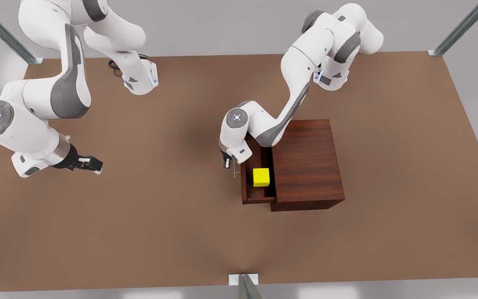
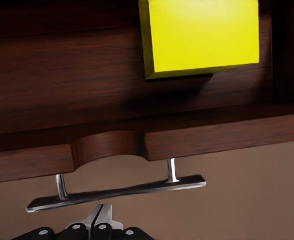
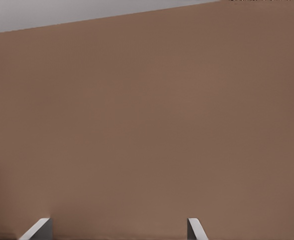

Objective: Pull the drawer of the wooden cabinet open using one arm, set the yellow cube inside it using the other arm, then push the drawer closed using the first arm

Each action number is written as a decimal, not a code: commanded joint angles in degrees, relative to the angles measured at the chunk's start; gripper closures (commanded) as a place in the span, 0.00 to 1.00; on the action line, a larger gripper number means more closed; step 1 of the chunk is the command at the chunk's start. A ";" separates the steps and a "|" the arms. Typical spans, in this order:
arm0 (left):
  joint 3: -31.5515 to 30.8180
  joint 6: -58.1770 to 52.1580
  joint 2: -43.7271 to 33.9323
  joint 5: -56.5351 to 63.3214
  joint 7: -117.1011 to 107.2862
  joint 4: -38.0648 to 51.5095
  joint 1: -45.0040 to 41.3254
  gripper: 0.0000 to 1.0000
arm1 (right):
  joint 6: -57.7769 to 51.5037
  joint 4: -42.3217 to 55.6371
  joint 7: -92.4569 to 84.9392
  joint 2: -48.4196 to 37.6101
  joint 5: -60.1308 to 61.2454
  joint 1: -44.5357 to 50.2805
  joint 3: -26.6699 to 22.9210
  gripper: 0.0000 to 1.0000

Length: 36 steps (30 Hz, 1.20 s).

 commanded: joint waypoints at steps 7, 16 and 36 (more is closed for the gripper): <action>0.00 -12.71 -0.58 3.40 -6.58 0.46 0.08 0.79 | -0.23 0.03 -17.16 -0.07 0.43 -0.34 0.03 0.00; 2.81 -18.16 -1.37 3.31 0.98 0.37 0.69 0.79 | -0.23 0.03 -17.51 0.02 0.34 -0.43 -0.05 0.00; 5.36 -23.44 -4.10 3.13 10.83 0.64 3.59 0.53 | -0.93 1.61 -16.19 0.46 0.34 -0.25 0.12 0.00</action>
